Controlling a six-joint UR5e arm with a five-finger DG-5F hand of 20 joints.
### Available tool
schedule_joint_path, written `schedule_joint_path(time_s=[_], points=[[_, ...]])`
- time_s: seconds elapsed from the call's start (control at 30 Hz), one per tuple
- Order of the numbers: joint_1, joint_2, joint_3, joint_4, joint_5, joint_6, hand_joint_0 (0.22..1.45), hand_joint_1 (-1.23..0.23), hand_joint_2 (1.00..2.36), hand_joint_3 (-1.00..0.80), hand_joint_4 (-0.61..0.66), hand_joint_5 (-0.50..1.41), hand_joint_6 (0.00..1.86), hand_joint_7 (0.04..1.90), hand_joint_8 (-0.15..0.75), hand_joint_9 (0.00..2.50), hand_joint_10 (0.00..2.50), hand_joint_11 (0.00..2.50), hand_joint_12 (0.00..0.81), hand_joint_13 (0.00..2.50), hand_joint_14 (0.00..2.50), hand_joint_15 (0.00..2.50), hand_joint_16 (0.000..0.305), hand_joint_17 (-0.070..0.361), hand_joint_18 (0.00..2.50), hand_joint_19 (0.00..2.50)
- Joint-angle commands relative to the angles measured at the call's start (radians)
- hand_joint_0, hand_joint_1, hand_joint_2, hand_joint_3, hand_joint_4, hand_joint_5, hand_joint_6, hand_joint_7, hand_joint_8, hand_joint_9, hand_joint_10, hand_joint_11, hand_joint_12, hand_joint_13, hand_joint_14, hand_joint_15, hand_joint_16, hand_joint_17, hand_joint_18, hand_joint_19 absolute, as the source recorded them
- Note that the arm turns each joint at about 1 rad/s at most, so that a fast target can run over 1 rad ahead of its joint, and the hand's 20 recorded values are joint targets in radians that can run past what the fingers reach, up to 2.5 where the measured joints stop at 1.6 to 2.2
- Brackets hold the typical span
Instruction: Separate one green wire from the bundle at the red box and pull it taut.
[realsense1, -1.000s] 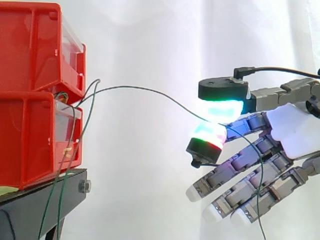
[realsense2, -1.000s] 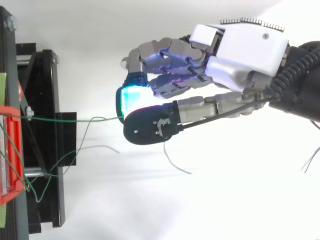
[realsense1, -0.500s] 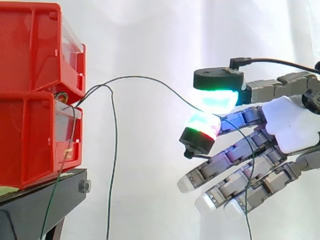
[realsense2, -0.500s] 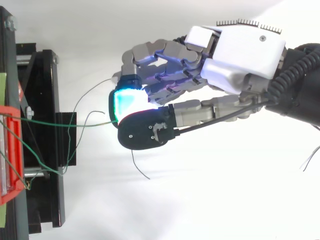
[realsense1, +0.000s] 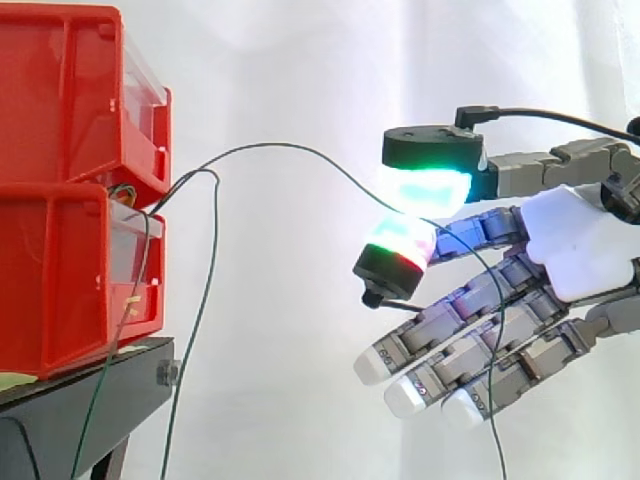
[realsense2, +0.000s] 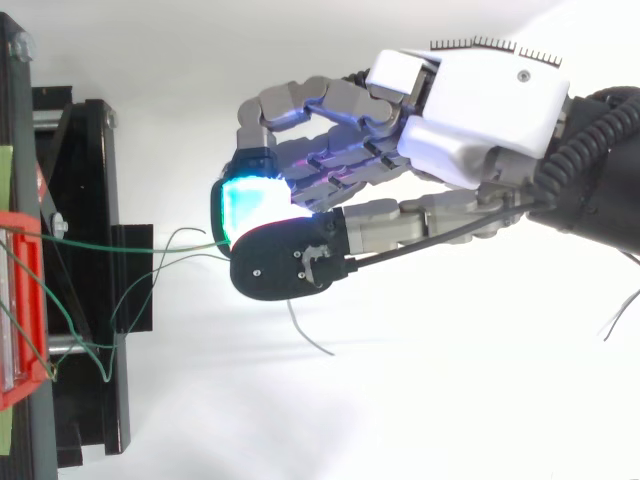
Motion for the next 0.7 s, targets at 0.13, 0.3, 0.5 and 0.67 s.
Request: schedule_joint_path(time_s=[0.13,0.3,0.5,0.67], points=[[-0.001,0.0,0.0,0.0,0.0,-0.001,0.57,-0.72,1.06,0.04,-0.11,-0.11,0.83,1.38,0.325,0.53,0.0,0.07,0.476,0.63,0.01,0.19,0.074,0.167,0.68,0.19],[0.001,-0.001,0.0,0.0,0.0,-0.001,0.56,-0.71,1.13,0.03,-0.11,-0.11,0.83,1.38,0.328,0.53,0.0,0.07,0.482,0.63,0.01,0.2,0.075,0.169,0.68,0.19],[-0.001,0.0,0.0,0.0,-0.001,-0.001,0.54,-0.69,1.18,0.01,-0.1,-0.11,0.82,1.41,0.334,0.54,0.0,0.08,0.487,0.63,0.01,0.2,0.076,0.171,0.68,0.19],[-0.001,-0.001,0.0,0.0,-0.003,-0.001,0.55,-0.69,1.17,0.03,-0.1,-0.11,0.82,1.4,0.339,0.55,0.0,0.11,0.486,0.64,0.01,0.21,0.075,0.169,0.68,0.19]])
